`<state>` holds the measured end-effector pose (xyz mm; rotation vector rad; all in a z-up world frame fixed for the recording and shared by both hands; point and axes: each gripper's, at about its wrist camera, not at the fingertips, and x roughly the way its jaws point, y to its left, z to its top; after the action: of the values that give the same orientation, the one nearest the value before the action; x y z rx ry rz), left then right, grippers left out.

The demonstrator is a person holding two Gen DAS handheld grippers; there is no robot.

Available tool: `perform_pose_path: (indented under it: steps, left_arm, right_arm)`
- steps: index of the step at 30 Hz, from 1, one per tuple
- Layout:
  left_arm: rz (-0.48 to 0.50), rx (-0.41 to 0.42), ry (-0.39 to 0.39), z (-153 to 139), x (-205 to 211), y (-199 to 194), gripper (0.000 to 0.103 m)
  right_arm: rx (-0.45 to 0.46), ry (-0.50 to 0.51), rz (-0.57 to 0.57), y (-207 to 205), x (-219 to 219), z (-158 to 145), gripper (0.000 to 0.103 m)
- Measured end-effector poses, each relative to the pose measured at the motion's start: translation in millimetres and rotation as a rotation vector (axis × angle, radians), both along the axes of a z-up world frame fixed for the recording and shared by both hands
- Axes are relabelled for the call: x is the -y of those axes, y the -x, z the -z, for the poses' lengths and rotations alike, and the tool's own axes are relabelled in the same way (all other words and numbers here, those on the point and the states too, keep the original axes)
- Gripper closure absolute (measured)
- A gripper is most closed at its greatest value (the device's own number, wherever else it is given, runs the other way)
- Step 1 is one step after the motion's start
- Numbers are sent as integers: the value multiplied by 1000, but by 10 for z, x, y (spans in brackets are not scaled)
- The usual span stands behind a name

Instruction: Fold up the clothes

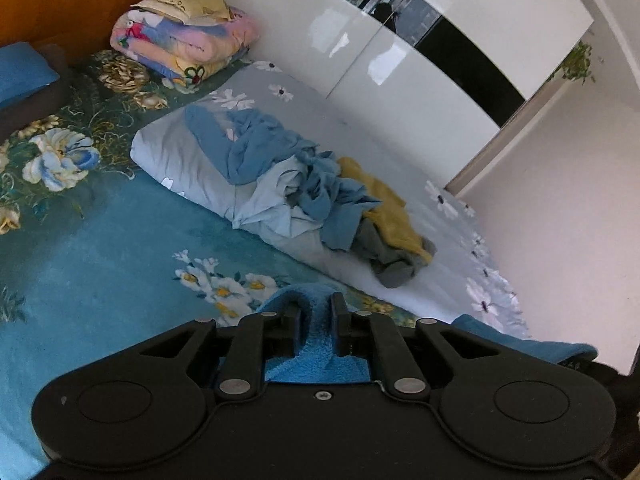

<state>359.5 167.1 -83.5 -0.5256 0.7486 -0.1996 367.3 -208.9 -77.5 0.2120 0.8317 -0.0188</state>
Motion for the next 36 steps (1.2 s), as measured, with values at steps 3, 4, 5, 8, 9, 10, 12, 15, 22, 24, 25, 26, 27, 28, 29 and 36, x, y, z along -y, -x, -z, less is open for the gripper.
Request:
perform_pose_path:
  steps: [3,4,5,8,9,10,12,15,22,24,25,26,27,28,29,36]
  left_arm:
    - [9,-19,-4,147,-51,-287,94]
    - [9,-30,-1,199,-70,-393,94]
    - [9,-41,-1,262,-88,-509,94]
    - [11,-74,-12,408,-111,-806,94]
    - [13,-86,-14,464,-119,-903,94]
    - [17,-101,-17,535,-129,-1011,94]
    - [19,-126,-22,670,-145,-1196,94]
    - [23,-174,-25,920,-178,-1464,94]
    - [-8,-266,-28,1431,-224,-1971,94]
    - [-20,-282,-32,1556,-226,-2084,94]
    - [-19,-291,-41,1620,-213,-2147,94]
    - [-15,-301,-52,1685,-195,-2212,94]
    - [-10,-306,-64,1743,-175,-2272,94]
    - [-3,-310,-76,1794,-153,-2327,94]
    - [5,-313,-91,1843,-125,-2387,94]
    - [85,-345,-203,2182,41,-2804,93]
  right_arm:
    - [-32,10,18,-262,-44,123,82]
    - [-43,12,24,-359,-60,165,82]
    - [-55,15,31,-456,-78,209,82]
    - [-89,36,34,-729,-157,365,82]
    - [-108,42,38,-823,-171,441,82]
    - [-127,48,41,-917,-186,517,82]
    - [-166,62,45,-1091,-218,664,81]
    - [-223,87,41,-1340,-276,891,81]
    - [-300,129,4,-1855,-379,1363,81]
    - [-315,140,-7,-1978,-394,1480,81]
    - [-323,146,-13,-2031,-398,1541,81]
    - [-332,153,-18,-2085,-402,1604,81]
    - [-342,158,-20,-2138,-397,1679,81]
    - [-351,162,-19,-2186,-387,1750,80]
    - [-361,164,-17,-2230,-373,1820,80]
    - [-415,201,-20,-2486,-348,2277,76]
